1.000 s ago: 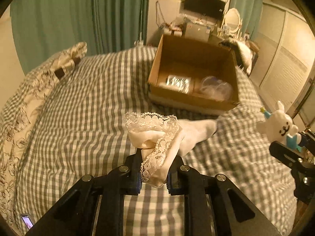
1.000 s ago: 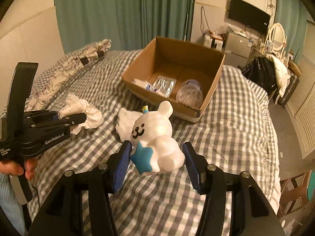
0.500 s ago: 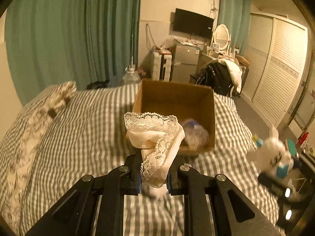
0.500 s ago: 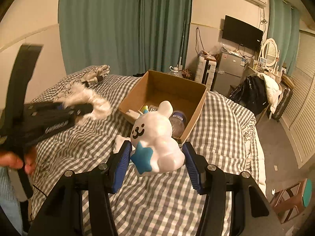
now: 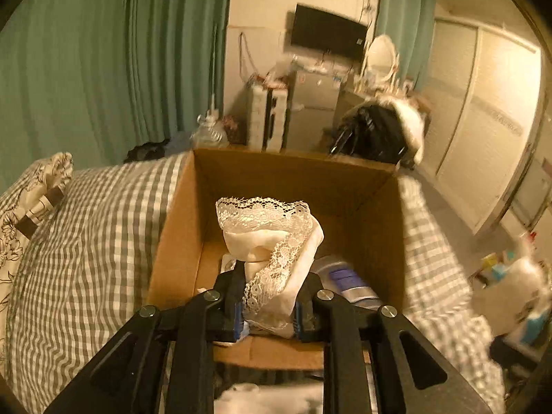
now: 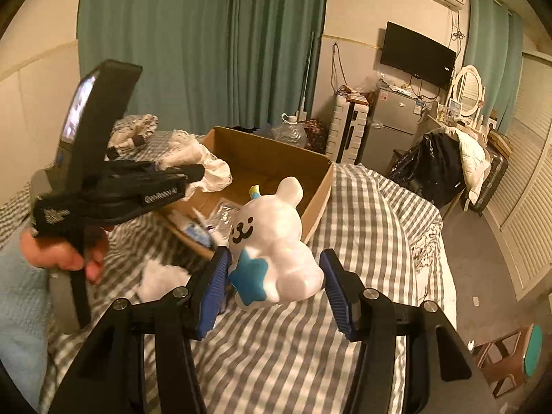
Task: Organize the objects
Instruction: 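Drop the lace cloth in the box with the left tool while the right drops the bunny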
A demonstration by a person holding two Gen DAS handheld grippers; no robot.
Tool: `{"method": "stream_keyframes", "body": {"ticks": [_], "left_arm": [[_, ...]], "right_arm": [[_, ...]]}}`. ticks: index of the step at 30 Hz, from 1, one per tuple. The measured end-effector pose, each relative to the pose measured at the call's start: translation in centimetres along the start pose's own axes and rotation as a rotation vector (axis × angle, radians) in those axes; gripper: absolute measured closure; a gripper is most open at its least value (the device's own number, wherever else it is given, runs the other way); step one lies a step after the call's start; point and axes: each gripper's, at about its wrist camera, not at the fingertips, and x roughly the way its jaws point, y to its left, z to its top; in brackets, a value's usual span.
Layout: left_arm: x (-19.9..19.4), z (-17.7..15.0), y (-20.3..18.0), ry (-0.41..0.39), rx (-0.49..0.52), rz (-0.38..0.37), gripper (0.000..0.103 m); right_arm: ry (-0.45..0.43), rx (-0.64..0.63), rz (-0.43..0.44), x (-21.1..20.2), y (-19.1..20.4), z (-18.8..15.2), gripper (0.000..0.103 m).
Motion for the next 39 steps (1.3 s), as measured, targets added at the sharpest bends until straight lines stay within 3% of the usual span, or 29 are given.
{"method": "stream_keyframes", "body": {"ticks": [1, 3, 8, 12, 20, 24, 30, 31, 32, 34, 39], "left_arm": [[0.9, -0.3, 0.1, 0.017, 0.008, 0.012, 0.070], [1.7, -0.8, 0.5, 0.034, 0.009, 0.035, 0.037], [1.0, -2.0, 2.0, 0.056, -0.021, 0.044, 0.027], [-1.7, -2.1, 3.4, 0.034, -0.032, 0.082, 0.009], [-5.8, -4.3, 6.9, -0.006, -0.112, 0.148, 0.005], [-5.4, -5.5, 8.5, 0.011, -0.136, 0.180, 0.005], [-3.7, -6.8, 9.7, 0.044, -0.155, 0.199, 0.005], [-3.5, -7.0, 9.7, 0.050, -0.151, 0.202, 0.005], [-3.4, -7.1, 9.6, 0.057, -0.142, 0.207, 0.005], [-3.4, -7.3, 9.3, 0.062, -0.126, 0.214, 0.005], [-5.3, -7.3, 7.7, 0.044, -0.090, 0.198, 0.005]], "right_arm": [[0.005, -0.003, -0.004, 0.6, -0.2, 0.1, 0.050], [0.014, -0.008, -0.010, 1.6, -0.6, 0.3, 0.050], [0.026, 0.004, -0.007, 3.2, -1.2, 0.7, 0.050], [0.008, -0.002, -0.015, 3.0, -1.4, 1.8, 0.050], [-0.068, -0.046, -0.011, 2.8, -0.2, 6.8, 0.050], [-0.037, -0.069, -0.014, 6.3, 1.2, 7.9, 0.050], [0.005, -0.050, -0.044, 12.4, 2.3, 6.8, 0.050], [-0.001, -0.021, -0.036, 13.0, 2.2, 6.4, 0.047], [-0.005, -0.005, -0.031, 13.2, 2.2, 6.2, 0.032], [-0.018, 0.015, -0.035, 13.2, 2.0, 5.6, 0.023], [-0.039, 0.026, -0.030, 10.3, 2.0, 4.5, 0.022]]}}
